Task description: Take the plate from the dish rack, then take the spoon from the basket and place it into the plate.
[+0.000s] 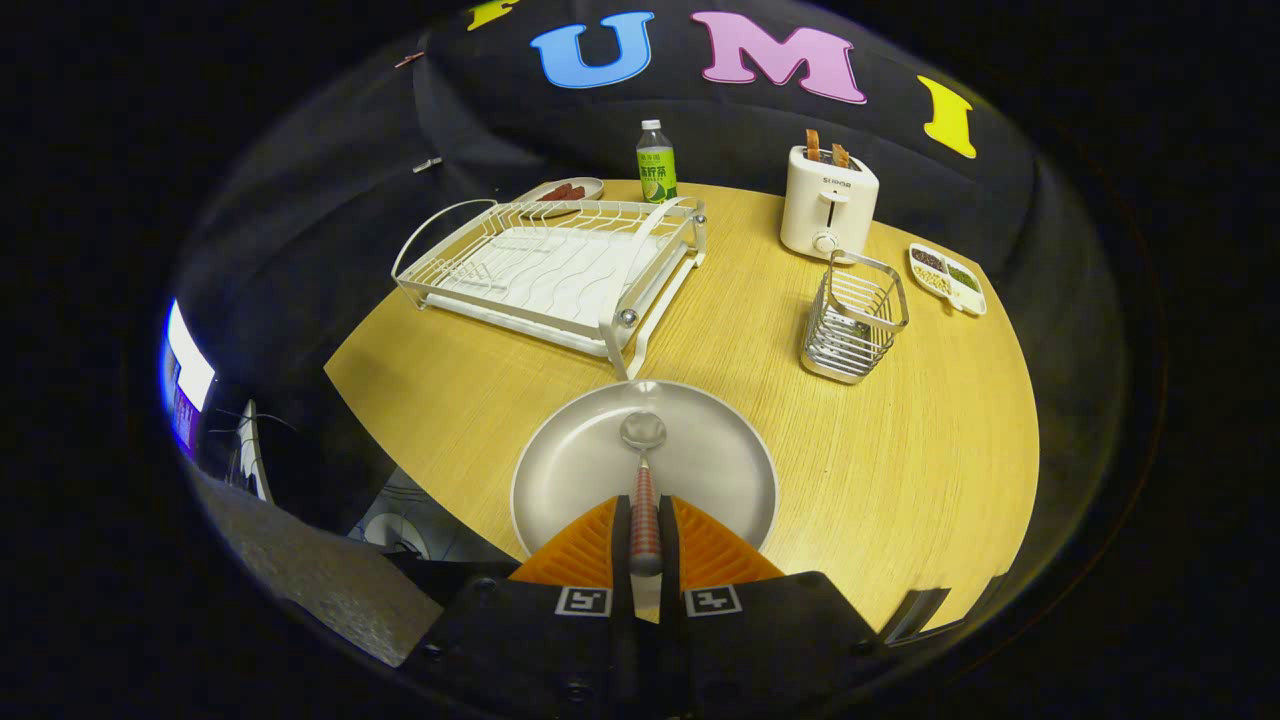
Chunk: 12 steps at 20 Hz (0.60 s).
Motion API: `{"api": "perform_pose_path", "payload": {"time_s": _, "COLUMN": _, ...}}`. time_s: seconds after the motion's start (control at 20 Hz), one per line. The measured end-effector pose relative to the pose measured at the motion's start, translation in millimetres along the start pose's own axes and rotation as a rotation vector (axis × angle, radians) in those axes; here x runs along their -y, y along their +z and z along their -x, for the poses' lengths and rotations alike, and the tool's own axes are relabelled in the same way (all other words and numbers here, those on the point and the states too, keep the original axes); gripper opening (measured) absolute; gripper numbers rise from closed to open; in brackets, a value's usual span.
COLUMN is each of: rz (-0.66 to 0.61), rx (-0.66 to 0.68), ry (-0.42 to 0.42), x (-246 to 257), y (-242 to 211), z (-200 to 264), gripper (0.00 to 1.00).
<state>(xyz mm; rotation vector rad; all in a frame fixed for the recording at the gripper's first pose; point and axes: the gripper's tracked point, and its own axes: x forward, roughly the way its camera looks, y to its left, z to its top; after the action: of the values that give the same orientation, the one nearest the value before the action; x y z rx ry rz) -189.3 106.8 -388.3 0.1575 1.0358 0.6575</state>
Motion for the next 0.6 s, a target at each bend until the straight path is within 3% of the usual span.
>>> {"api": "perform_pose_path", "payload": {"time_s": 0.2, "rz": -0.034, "rx": -0.028, "ry": -0.012, "x": 3.2, "y": -9.3, "z": -7.0, "gripper": 0.12}}
{"api": "perform_pose_path", "payload": {"time_s": 0.6, "rz": -0.061, "rx": -0.104, "ry": -0.113, "x": 20.8, "y": -29.6, "z": -22.5, "gripper": 0.19}}
